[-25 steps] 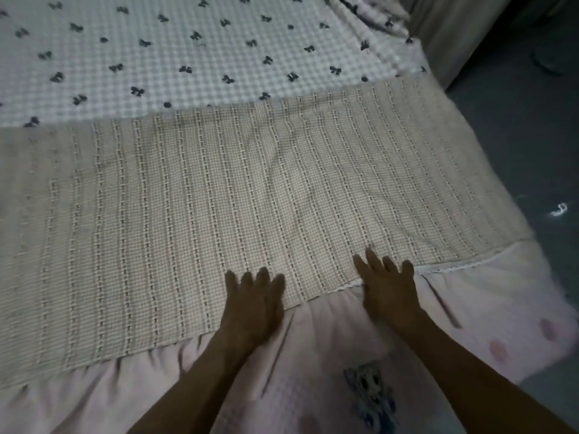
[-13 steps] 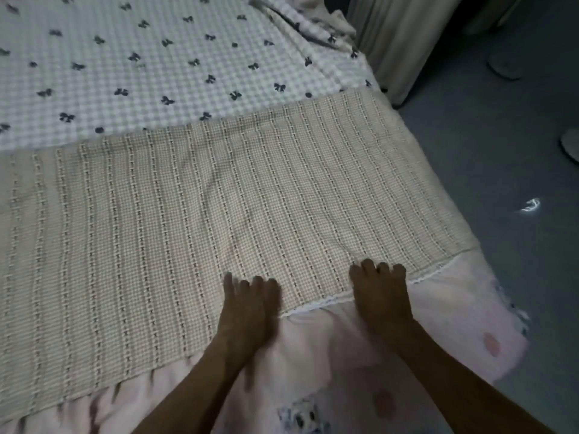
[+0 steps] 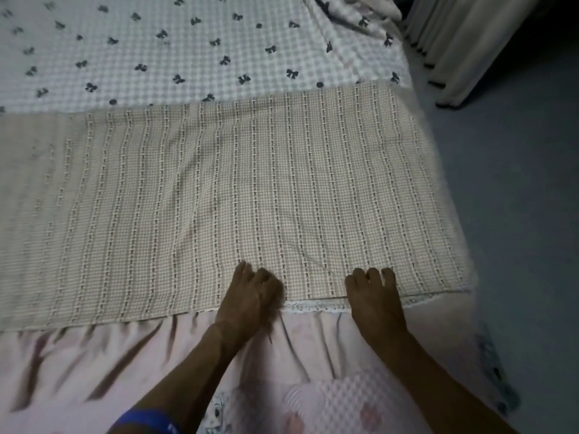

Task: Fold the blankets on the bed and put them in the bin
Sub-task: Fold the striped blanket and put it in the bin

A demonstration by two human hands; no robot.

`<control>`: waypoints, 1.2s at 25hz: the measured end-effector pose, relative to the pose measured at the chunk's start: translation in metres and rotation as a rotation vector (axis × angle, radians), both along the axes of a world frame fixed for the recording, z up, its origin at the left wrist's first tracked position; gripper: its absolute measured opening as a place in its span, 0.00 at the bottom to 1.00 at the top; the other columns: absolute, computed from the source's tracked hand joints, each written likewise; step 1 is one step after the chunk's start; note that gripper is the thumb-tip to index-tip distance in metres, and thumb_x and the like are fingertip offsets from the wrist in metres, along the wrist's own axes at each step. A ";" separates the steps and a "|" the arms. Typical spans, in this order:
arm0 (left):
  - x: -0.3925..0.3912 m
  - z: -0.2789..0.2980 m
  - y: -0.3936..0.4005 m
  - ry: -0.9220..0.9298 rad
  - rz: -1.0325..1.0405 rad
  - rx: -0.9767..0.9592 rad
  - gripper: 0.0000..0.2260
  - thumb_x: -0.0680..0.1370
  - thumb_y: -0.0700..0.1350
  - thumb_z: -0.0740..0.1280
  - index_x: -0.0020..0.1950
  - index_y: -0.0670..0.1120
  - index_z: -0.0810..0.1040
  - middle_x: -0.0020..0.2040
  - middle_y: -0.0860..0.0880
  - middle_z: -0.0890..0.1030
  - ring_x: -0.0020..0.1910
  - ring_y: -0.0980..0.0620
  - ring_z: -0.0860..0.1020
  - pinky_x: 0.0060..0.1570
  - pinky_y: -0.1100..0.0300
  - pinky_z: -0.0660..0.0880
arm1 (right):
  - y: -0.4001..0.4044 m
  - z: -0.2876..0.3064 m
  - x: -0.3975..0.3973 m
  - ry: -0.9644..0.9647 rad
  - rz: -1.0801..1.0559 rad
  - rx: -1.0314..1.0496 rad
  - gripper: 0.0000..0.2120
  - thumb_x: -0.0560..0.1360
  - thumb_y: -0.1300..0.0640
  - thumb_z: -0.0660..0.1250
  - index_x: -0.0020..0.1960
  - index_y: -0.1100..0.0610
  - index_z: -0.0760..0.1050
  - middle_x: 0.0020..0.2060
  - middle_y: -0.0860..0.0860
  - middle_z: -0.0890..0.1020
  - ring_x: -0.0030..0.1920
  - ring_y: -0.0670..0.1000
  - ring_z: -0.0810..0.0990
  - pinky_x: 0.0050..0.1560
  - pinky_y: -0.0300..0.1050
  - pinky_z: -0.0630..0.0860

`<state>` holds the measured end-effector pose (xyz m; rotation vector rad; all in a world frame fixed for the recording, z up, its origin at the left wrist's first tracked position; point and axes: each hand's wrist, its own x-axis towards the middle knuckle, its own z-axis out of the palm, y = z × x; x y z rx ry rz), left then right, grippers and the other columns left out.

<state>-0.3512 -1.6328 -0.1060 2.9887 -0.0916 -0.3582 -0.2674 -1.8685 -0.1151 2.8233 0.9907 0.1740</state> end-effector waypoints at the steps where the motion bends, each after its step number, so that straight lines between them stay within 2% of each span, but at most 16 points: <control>1: 0.000 0.002 -0.005 0.042 0.013 0.054 0.15 0.72 0.51 0.58 0.48 0.49 0.81 0.45 0.48 0.81 0.44 0.40 0.79 0.61 0.38 0.69 | -0.002 -0.003 -0.003 -0.021 0.022 -0.014 0.16 0.68 0.70 0.50 0.36 0.58 0.75 0.33 0.55 0.75 0.34 0.58 0.74 0.44 0.58 0.75; 4: -0.006 -0.005 -0.013 -0.018 -0.025 0.105 0.16 0.71 0.48 0.56 0.41 0.49 0.83 0.38 0.50 0.81 0.38 0.44 0.80 0.59 0.44 0.68 | -0.011 -0.013 -0.012 0.025 0.057 -0.055 0.17 0.70 0.68 0.51 0.37 0.58 0.77 0.35 0.54 0.77 0.35 0.58 0.76 0.49 0.59 0.71; 7: -0.011 -0.004 -0.021 -0.068 -0.029 0.021 0.13 0.70 0.42 0.58 0.35 0.49 0.82 0.33 0.52 0.80 0.31 0.48 0.79 0.56 0.50 0.65 | -0.022 -0.014 -0.017 0.091 0.009 -0.065 0.14 0.68 0.65 0.55 0.36 0.58 0.79 0.33 0.54 0.79 0.35 0.59 0.78 0.54 0.62 0.71; 9: -0.006 0.008 -0.023 0.049 0.047 -0.013 0.10 0.72 0.42 0.60 0.40 0.50 0.81 0.38 0.50 0.81 0.37 0.45 0.80 0.60 0.45 0.68 | -0.003 0.004 -0.008 0.233 -0.009 -0.010 0.07 0.61 0.62 0.63 0.34 0.58 0.80 0.33 0.55 0.81 0.35 0.61 0.79 0.55 0.66 0.72; 11: 0.000 0.015 -0.034 0.153 0.152 0.074 0.16 0.76 0.47 0.53 0.53 0.48 0.79 0.51 0.46 0.80 0.48 0.41 0.79 0.65 0.41 0.65 | 0.018 0.014 0.011 0.288 -0.014 0.035 0.16 0.60 0.57 0.69 0.47 0.56 0.82 0.48 0.57 0.83 0.46 0.61 0.81 0.59 0.66 0.69; 12: 0.002 0.014 -0.040 0.199 0.188 0.105 0.19 0.77 0.50 0.52 0.60 0.47 0.77 0.57 0.44 0.77 0.52 0.38 0.77 0.64 0.37 0.63 | 0.019 0.014 0.022 0.319 -0.034 0.031 0.24 0.64 0.53 0.68 0.60 0.54 0.79 0.61 0.56 0.80 0.56 0.59 0.78 0.63 0.66 0.66; 14: -0.002 0.008 -0.060 0.311 0.139 0.052 0.25 0.76 0.58 0.56 0.70 0.52 0.71 0.70 0.41 0.70 0.64 0.30 0.70 0.64 0.29 0.57 | -0.016 0.000 0.043 0.465 -0.210 -0.055 0.30 0.76 0.46 0.57 0.78 0.46 0.58 0.78 0.51 0.60 0.74 0.55 0.63 0.70 0.69 0.54; 16: -0.008 0.002 -0.082 0.448 -0.042 -0.050 0.29 0.76 0.65 0.54 0.76 0.59 0.60 0.79 0.47 0.56 0.75 0.33 0.56 0.66 0.28 0.49 | -0.087 -0.011 0.048 0.708 -0.551 -0.261 0.28 0.82 0.42 0.46 0.79 0.40 0.40 0.80 0.45 0.43 0.79 0.54 0.49 0.72 0.71 0.45; 17: -0.007 0.010 -0.091 0.583 -0.101 -0.104 0.30 0.77 0.67 0.53 0.77 0.59 0.57 0.79 0.50 0.54 0.76 0.38 0.54 0.68 0.31 0.45 | -0.117 -0.003 0.047 0.791 -0.679 -0.345 0.27 0.82 0.41 0.44 0.79 0.40 0.38 0.80 0.45 0.42 0.79 0.55 0.47 0.72 0.71 0.43; 18: -0.008 0.026 -0.101 0.599 -0.099 -0.116 0.30 0.78 0.67 0.53 0.77 0.58 0.55 0.79 0.51 0.55 0.77 0.42 0.55 0.69 0.34 0.44 | -0.139 0.016 0.047 0.837 -0.760 -0.399 0.27 0.82 0.42 0.43 0.79 0.41 0.39 0.80 0.46 0.43 0.78 0.57 0.48 0.72 0.71 0.41; 20: -0.003 0.069 -0.122 0.508 0.031 -0.132 0.30 0.79 0.63 0.54 0.79 0.57 0.50 0.79 0.50 0.53 0.77 0.45 0.54 0.70 0.36 0.43 | -0.147 0.070 0.052 0.791 -0.798 -0.368 0.27 0.82 0.43 0.43 0.80 0.45 0.43 0.80 0.49 0.46 0.78 0.57 0.49 0.73 0.70 0.39; 22: 0.001 0.115 -0.144 0.427 0.152 -0.133 0.31 0.79 0.60 0.52 0.79 0.55 0.47 0.80 0.48 0.52 0.77 0.43 0.54 0.70 0.34 0.47 | -0.134 0.125 0.056 0.691 -0.655 -0.253 0.27 0.83 0.44 0.45 0.80 0.46 0.43 0.80 0.49 0.45 0.79 0.55 0.48 0.74 0.67 0.40; 24: 0.008 0.166 -0.167 0.337 0.231 -0.177 0.32 0.73 0.60 0.55 0.77 0.53 0.57 0.74 0.46 0.69 0.70 0.41 0.70 0.61 0.32 0.66 | -0.128 0.180 0.055 0.634 -0.509 -0.118 0.28 0.82 0.44 0.48 0.80 0.46 0.45 0.80 0.49 0.46 0.78 0.53 0.49 0.74 0.66 0.43; 25: 0.013 0.184 -0.181 0.296 0.261 -0.187 0.32 0.71 0.61 0.57 0.75 0.53 0.63 0.69 0.47 0.75 0.64 0.42 0.77 0.54 0.35 0.73 | -0.131 0.202 0.057 0.618 -0.460 -0.064 0.28 0.82 0.44 0.49 0.80 0.46 0.46 0.80 0.48 0.46 0.78 0.53 0.49 0.74 0.66 0.44; 27: 0.032 0.215 -0.210 0.185 0.323 -0.113 0.31 0.71 0.61 0.58 0.72 0.53 0.68 0.65 0.47 0.78 0.59 0.43 0.80 0.49 0.37 0.77 | -0.145 0.240 0.072 0.606 -0.394 0.032 0.28 0.82 0.44 0.49 0.80 0.46 0.48 0.80 0.48 0.47 0.78 0.52 0.49 0.75 0.66 0.44; 30: 0.067 0.226 -0.253 0.210 0.475 -0.109 0.30 0.72 0.60 0.58 0.73 0.52 0.67 0.65 0.46 0.78 0.59 0.42 0.80 0.49 0.33 0.74 | -0.190 0.269 0.102 0.637 -0.319 0.112 0.27 0.82 0.43 0.46 0.80 0.45 0.48 0.80 0.48 0.46 0.79 0.52 0.48 0.75 0.64 0.42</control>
